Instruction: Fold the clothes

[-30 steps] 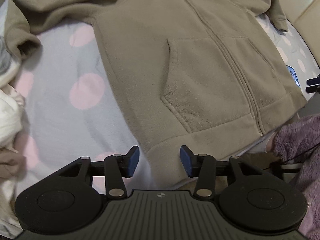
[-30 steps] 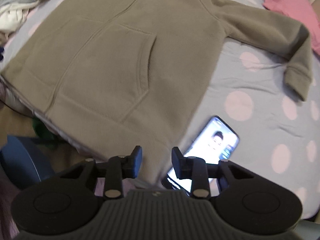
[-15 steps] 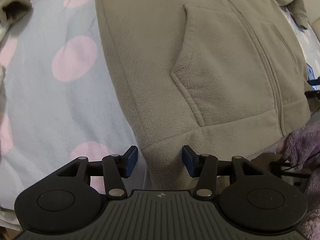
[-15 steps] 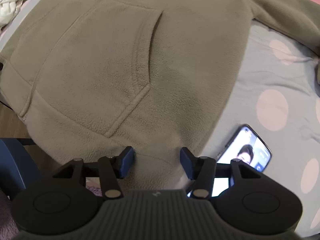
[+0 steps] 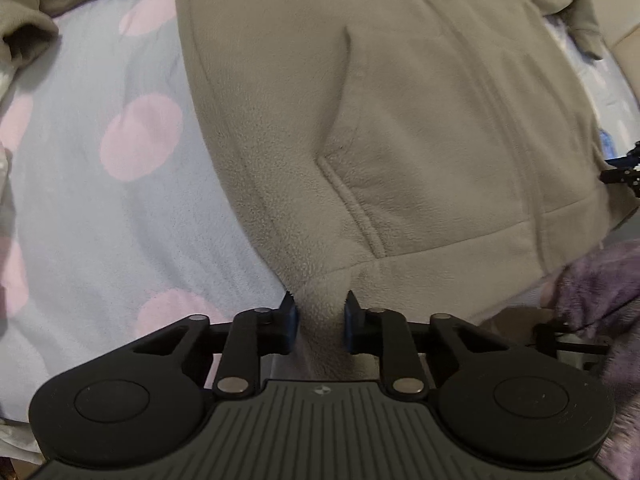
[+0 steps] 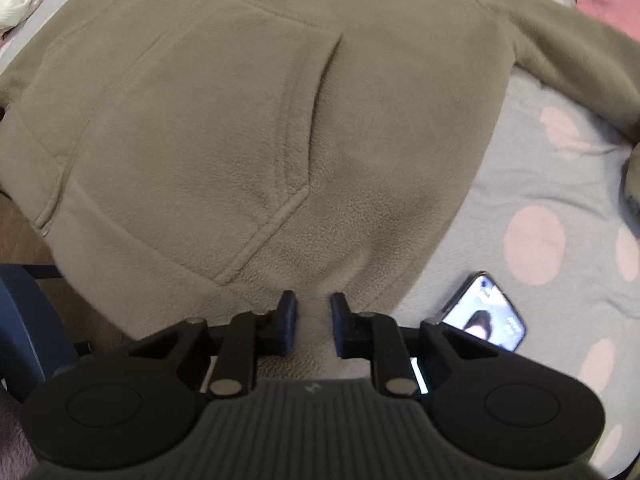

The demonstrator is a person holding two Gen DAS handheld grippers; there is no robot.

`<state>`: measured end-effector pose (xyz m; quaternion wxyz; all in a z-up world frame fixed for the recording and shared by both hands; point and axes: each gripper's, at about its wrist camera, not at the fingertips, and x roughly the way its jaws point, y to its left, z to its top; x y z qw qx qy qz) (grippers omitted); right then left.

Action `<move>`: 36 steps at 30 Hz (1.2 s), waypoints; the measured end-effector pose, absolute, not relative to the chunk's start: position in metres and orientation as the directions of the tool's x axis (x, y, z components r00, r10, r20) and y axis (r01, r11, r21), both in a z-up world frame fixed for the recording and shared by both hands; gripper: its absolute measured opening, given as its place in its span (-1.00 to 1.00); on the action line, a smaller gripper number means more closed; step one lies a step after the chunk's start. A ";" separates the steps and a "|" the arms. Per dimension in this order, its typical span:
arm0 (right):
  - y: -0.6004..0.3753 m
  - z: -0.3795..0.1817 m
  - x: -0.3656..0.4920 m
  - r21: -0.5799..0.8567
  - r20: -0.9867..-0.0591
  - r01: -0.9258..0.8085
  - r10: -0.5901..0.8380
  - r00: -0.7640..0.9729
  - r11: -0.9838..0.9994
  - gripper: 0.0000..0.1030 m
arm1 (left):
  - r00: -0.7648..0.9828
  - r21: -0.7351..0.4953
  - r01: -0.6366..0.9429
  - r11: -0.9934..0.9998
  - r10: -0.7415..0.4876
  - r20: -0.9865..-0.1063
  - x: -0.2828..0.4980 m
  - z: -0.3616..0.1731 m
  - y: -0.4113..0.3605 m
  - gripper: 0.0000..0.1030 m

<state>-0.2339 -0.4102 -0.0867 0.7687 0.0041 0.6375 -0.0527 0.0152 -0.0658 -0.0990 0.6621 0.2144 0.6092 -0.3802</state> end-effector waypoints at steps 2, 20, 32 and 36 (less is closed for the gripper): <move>-0.406 -0.069 -0.235 -0.070 -0.978 0.060 -0.081 0.191 0.996 -0.65 | -0.034 -0.197 0.776 0.599 -0.272 -0.962 0.017 -0.077 -0.063 -0.70; -0.346 0.011 -0.271 -0.085 -0.992 -0.168 -0.068 0.104 0.982 -0.70 | -0.077 -0.195 0.834 0.517 -0.241 -0.967 -0.010 -0.014 -0.044 -0.75; -0.362 -0.045 -0.250 -0.055 -0.994 -0.098 -0.046 0.096 0.994 -0.38 | -0.108 -0.207 0.801 0.561 -0.205 -0.973 0.008 -0.042 -0.040 -0.28; -0.378 -0.026 -0.240 -0.077 -0.980 -0.059 -0.064 0.189 0.995 -0.28 | -0.014 -0.185 0.766 0.615 -0.271 -0.962 0.037 -0.016 -0.030 -0.17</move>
